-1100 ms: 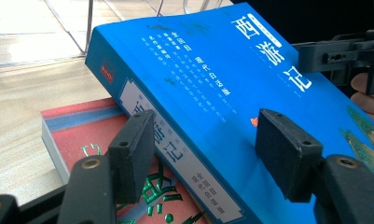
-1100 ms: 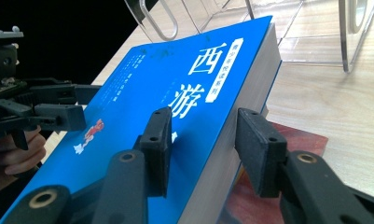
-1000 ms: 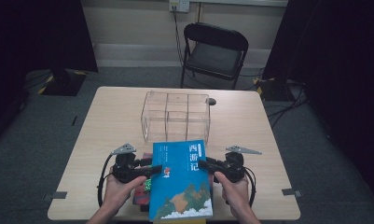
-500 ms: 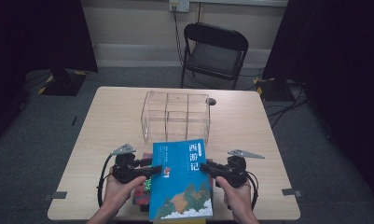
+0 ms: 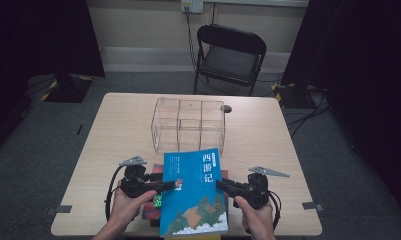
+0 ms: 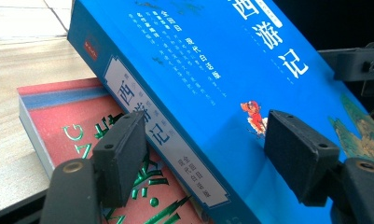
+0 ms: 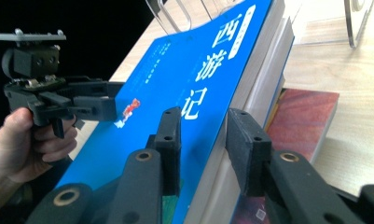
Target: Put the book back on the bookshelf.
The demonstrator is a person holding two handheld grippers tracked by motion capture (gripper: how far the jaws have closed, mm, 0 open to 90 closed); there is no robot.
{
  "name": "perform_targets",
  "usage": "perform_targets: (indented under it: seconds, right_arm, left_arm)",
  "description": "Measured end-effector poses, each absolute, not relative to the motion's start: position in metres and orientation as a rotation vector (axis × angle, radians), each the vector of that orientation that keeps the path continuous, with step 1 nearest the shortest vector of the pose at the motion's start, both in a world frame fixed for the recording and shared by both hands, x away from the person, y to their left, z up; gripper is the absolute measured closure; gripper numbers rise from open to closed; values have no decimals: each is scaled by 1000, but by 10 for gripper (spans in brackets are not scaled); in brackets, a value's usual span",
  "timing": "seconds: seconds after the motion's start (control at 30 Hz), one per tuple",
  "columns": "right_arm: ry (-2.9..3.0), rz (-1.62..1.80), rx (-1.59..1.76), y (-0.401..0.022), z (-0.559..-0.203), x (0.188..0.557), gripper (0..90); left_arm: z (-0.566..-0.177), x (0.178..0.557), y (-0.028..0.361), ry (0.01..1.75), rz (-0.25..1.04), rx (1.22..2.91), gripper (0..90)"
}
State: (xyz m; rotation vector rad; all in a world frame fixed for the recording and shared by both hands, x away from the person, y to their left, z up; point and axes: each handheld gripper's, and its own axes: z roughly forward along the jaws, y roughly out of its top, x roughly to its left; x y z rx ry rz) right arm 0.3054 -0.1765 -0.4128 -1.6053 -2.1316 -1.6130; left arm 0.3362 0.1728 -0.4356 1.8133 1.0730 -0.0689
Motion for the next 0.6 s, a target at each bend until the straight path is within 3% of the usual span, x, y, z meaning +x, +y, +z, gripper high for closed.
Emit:
perform_targets:
  seconds: [0.6]
  right_arm:
    - [-2032,-1623,-1644,-176,-424,336,667]
  left_arm:
    - [-436,337,174,1077,-69,1817,289]
